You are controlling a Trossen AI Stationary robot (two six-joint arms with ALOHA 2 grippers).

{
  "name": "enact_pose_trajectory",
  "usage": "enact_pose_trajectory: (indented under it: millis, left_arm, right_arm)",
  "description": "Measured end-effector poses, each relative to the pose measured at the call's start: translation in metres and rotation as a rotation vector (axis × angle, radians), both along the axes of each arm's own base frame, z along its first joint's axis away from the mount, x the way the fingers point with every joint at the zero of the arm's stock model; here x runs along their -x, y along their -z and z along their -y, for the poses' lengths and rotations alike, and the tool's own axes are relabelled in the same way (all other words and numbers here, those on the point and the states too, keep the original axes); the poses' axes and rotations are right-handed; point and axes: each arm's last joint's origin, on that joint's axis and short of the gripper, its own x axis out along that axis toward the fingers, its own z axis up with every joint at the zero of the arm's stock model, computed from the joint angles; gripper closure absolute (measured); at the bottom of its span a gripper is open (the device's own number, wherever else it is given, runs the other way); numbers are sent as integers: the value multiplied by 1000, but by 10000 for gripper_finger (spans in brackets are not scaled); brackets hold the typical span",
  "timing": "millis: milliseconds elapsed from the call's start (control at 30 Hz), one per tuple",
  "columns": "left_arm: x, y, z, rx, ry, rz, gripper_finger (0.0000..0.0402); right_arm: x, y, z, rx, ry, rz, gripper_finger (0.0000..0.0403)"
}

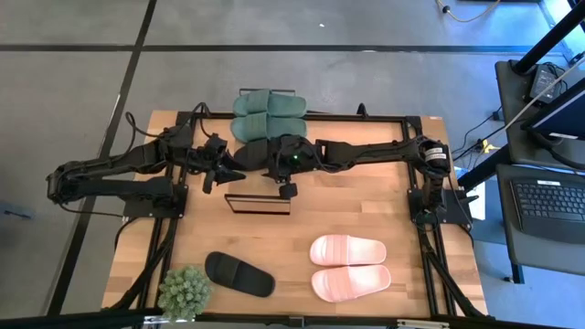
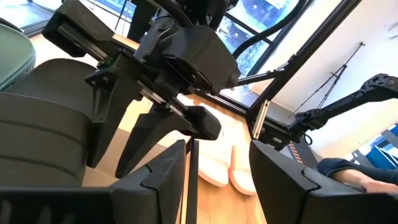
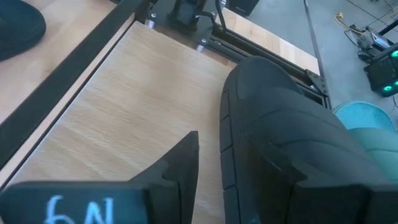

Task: Pick and place slides into the shelf
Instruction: Put the right black slipper on the shelf, then put the black slipper on the shelf

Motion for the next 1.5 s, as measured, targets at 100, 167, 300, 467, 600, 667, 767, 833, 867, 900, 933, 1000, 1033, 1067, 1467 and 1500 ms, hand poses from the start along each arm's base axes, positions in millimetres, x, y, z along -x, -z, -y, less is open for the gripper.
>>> enact_pose_trajectory:
  millis: [100,167,300,467,600,667,767,833,867,900,933,1000,1033,1067,1467,1500]
  left_arm:
    - [0,0,0,0,0,0,233]
    - [0,0,0,0,0,0,233]
    - [0,0,0,0,0,0,233]
    - [0,0,0,1,0,0,233]
    - [0,0,0,2,0,0,233]
    - [0,0,0,3,-1,0,233]
    - [0,0,0,4,-1,0,233]
    - [0,0,0,6,-2,-1,233]
    - [0,0,0,6,-2,-1,233]
    - [0,0,0,6,-2,-1,233]
    - [0,0,0,6,-2,-1,233]
    - [0,0,0,6,-1,-1,233]
    - [0,0,0,6,-2,-1,233]
    - [0,0,0,6,-2,-1,233]
    - [-1,0,2,51,1,-4,233]
    - [-1,0,2,51,3,-4,233]
  right_arm:
    - [0,-1,0,1,0,7,278]
    - [-1,-1,-2,2,-4,17,278]
    - [-1,-2,-3,-6,-20,22,278]
    - [-2,-3,-13,-6,-48,26,278]
    - [-2,-3,-14,-8,-54,27,278]
    - [-2,-4,-14,-8,-53,27,278]
    - [2,-12,-15,-7,-55,44,278]
    - [8,-25,-18,-4,-63,71,278]
    - [11,-33,-20,-3,-68,90,278]
    - [17,-42,-24,-3,-75,99,278]
    - [22,-50,-26,-3,-81,103,278]
    - [36,-66,-31,-5,-90,95,278]
    - [44,-73,-32,-8,-93,77,278]
    - [51,-79,-34,-12,-94,65,278]
    - [147,-70,-48,-181,-21,-124,278]
    - [154,-64,-50,-186,-18,-125,278]
